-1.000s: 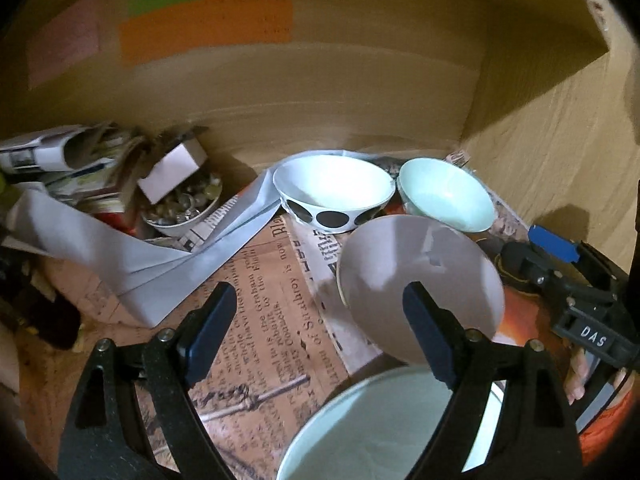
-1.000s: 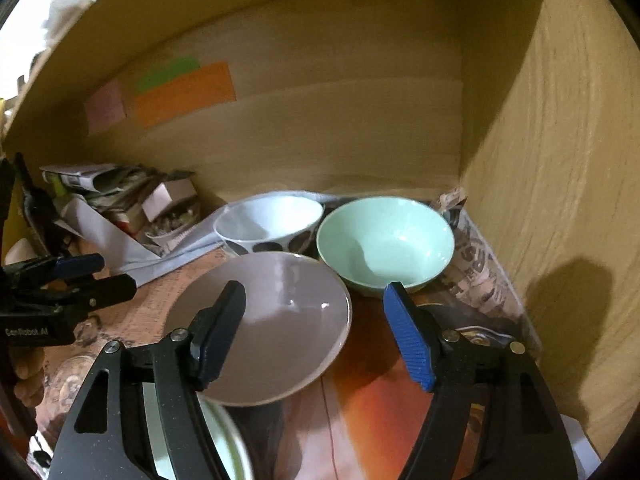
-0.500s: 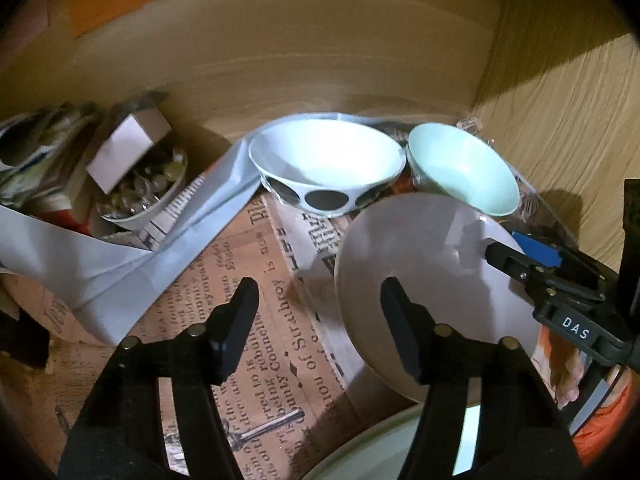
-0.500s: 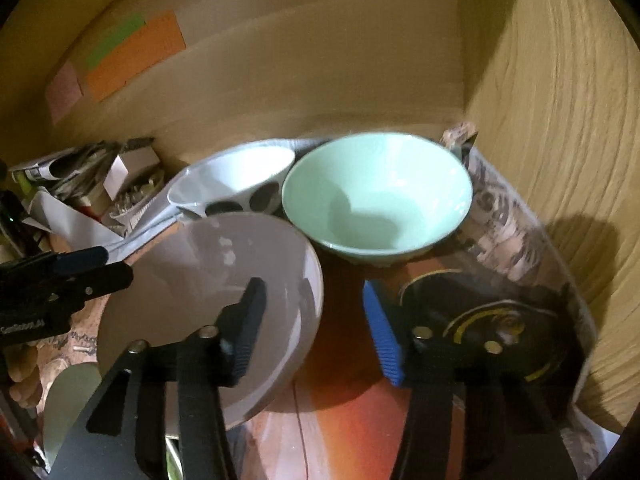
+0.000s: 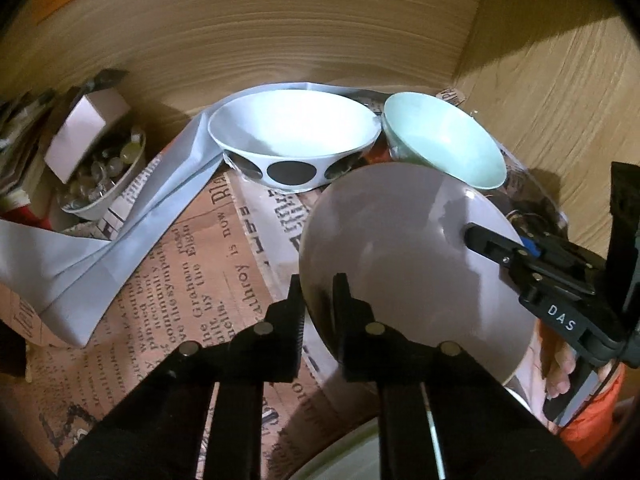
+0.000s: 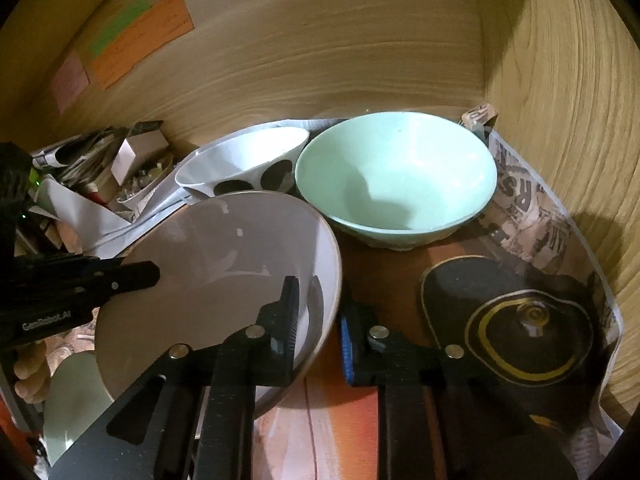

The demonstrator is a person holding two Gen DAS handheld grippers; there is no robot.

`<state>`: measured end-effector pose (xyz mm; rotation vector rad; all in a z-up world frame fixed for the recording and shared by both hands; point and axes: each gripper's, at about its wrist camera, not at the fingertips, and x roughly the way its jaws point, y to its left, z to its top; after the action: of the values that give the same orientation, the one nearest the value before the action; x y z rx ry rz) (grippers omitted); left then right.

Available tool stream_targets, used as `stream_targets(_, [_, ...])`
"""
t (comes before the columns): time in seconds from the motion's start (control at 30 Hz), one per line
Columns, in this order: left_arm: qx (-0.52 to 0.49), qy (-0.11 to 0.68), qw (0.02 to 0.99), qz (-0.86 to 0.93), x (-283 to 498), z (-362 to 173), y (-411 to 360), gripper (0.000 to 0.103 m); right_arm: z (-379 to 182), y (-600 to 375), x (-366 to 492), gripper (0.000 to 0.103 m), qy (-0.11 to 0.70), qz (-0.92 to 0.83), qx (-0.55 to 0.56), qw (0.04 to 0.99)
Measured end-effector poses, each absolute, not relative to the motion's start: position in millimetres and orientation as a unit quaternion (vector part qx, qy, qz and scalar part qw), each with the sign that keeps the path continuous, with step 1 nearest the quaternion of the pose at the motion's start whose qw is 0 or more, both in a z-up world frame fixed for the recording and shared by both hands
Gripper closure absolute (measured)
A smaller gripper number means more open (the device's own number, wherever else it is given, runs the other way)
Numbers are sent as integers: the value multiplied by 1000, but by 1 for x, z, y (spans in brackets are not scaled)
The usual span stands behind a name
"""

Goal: Organize plates and bowls
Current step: 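Reach both tools to the pinkish-grey bowl rim and close on it, then lift the pinkish-grey bowl and carry it beside the plate stack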

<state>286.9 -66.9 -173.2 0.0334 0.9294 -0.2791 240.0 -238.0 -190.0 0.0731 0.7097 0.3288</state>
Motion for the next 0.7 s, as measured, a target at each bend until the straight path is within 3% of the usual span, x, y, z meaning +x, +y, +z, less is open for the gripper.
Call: stream_targets(0.7, [-5, 415, 899, -136, 253, -147, -56, 90, -157, -234, 209, 87, 291, 165, 42, 941])
